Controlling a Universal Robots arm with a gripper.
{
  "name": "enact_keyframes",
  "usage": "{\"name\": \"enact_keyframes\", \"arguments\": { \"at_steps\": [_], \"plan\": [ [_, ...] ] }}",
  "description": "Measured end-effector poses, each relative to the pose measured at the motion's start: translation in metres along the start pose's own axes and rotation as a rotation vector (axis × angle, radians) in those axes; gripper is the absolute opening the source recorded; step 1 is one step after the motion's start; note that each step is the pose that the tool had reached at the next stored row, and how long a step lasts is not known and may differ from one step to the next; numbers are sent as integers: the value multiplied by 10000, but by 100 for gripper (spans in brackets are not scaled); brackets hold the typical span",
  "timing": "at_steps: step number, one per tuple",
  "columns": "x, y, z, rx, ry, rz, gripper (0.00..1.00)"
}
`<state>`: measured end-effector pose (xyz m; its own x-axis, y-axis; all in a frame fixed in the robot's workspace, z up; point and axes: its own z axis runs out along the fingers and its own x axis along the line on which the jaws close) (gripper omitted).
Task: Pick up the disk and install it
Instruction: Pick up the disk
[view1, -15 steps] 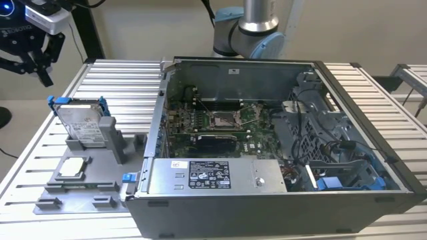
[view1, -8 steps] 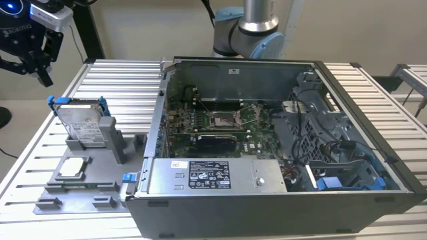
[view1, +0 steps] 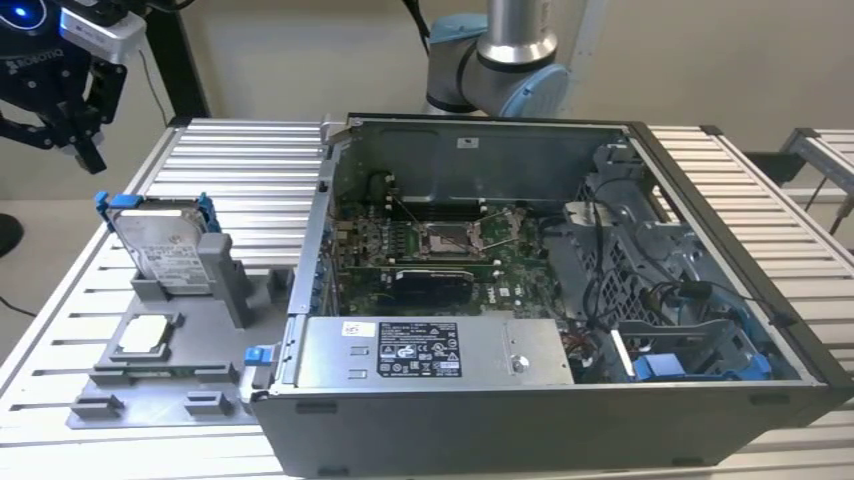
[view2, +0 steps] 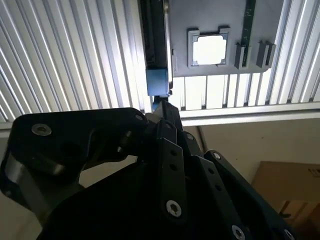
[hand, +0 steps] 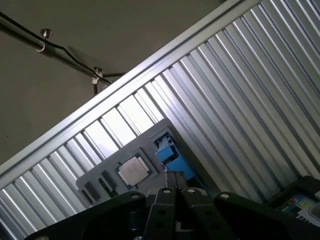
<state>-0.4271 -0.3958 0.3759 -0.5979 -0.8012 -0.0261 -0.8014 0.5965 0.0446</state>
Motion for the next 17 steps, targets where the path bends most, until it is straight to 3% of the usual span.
{"name": "enact_keyframes", "arguments": {
  "at_steps": [5,17],
  "plan": [
    [1,1,0,-4,6,-132,0],
    [1,0,0,-61,102,-2314,0]
  ]
}}
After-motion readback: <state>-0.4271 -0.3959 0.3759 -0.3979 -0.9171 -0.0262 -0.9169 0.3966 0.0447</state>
